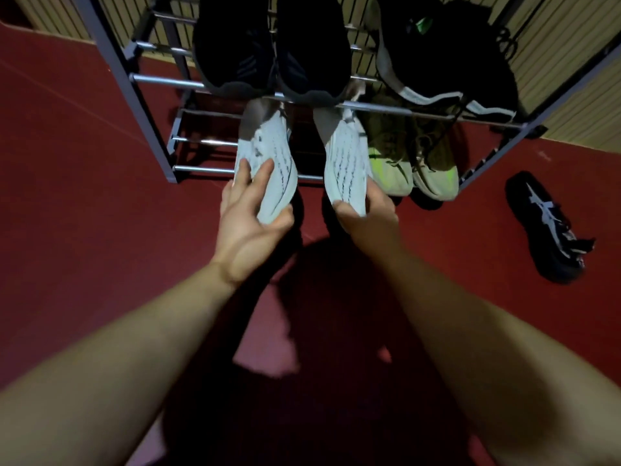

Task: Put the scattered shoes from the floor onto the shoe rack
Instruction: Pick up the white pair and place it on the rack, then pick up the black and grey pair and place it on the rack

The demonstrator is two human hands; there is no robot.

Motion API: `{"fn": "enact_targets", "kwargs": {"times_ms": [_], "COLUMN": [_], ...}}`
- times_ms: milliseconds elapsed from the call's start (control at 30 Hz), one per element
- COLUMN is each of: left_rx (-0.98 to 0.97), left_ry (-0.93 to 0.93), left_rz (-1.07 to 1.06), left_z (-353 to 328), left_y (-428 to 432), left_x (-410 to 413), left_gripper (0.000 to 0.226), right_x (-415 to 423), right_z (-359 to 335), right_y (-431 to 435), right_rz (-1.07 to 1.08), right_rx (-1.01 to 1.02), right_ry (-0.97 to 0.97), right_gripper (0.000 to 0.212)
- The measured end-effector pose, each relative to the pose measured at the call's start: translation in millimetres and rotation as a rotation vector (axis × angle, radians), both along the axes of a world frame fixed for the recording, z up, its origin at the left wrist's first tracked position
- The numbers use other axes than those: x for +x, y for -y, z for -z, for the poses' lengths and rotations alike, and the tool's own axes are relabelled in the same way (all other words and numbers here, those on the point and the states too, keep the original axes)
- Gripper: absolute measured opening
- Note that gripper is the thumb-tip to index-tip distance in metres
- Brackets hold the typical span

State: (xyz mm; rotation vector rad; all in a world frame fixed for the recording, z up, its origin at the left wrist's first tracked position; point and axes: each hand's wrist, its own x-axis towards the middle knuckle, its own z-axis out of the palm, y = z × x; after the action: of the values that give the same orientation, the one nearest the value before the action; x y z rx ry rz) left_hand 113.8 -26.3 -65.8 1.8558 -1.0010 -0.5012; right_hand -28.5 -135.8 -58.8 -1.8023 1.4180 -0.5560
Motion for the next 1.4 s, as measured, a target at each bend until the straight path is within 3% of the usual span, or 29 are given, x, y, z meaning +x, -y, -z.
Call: {"fn": "enact_targets", "kwargs": {"times_ms": [133, 233, 333, 467, 633, 767, 867, 933, 1033, 1100, 1167, 1233, 1267, 1333, 1400], "left_rx": [0.244, 0.440, 0.474, 0.465, 0.466, 0.669, 0.720, 0.665, 0.301, 0.081, 0.048, 0.197, 0.330, 0.694, 0.929], "left_ry": [0.209, 0.227, 0.215, 0.251, 0.357, 0.387, 0.439, 0.611, 0.787, 0.882, 0.979, 0.945, 0.844, 0.614, 0.533], "left_rz": [0.102, 0.261, 0.282, 0.256, 0.269, 0.426, 0.432, 0.348, 0.301, 0.422, 0.615, 0.771, 0.818, 0.797, 0.723], "left_z": [6.6, 24.7, 33.9, 37.3, 23.5, 16.5, 16.3, 18.4, 23.3, 32.3, 54.0, 70.9, 76.9, 86.8, 82.7], "left_y": [54.4, 68.7, 63.8, 63.4, 87.5, 112.9, 113.0, 108.5, 105.2, 105.7, 105.9, 102.0, 101.4, 107.0, 120.1], "left_x": [26.5, 37.0, 44.5, 51.5, 51.1, 49.2, 45.5, 30.4, -13.9, -52.7, -98.3, -149.0, -173.1, -213.6, -243.9], "left_gripper": [0.079, 0.086, 0.096, 0.110, 0.086, 0.099, 0.102, 0.094, 0.084, 0.078, 0.073, 0.080, 0.087, 0.098, 0.110], "right_x": [39.6, 48.9, 38.9, 27.7, 22.5, 23.3, 0.9, -28.5, -88.5, -134.5, -180.7, -222.5, -242.1, -276.3, -303.4], "right_z": [-5.1, 14.5, 42.2, 54.1, 44.3, 40.6, 35.9, 37.3, 39.2, 42.0, 38.9, 34.4, 32.2, 26.7, 20.5], "right_y": [49.3, 58.5, 55.0, 63.9, 79.6, 79.4, 81.8, 86.4, 92.2, 97.0, 102.2, 110.4, 115.8, 127.5, 140.5], "right_rz": [-0.050, -0.195, -0.338, -0.389, -0.414, -0.408, -0.435, -0.415, -0.313, -0.271, -0.155, 0.019, 0.098, 0.222, 0.305], "right_rx": [0.031, 0.005, -0.226, -0.505, -0.296, -0.264, -0.327, -0.429, -0.543, -0.530, -0.447, -0.304, -0.228, -0.087, 0.030], "right_ry": [-0.259, -0.535, -0.694, -0.684, -0.732, -0.698, -0.631, -0.588, -0.553, -0.621, -0.690, -0.760, -0.801, -0.864, -0.846], "right_gripper": [0.074, 0.083, 0.091, 0.088, 0.083, 0.084, 0.084, 0.079, 0.073, 0.072, 0.074, 0.079, 0.082, 0.088, 0.094]}}
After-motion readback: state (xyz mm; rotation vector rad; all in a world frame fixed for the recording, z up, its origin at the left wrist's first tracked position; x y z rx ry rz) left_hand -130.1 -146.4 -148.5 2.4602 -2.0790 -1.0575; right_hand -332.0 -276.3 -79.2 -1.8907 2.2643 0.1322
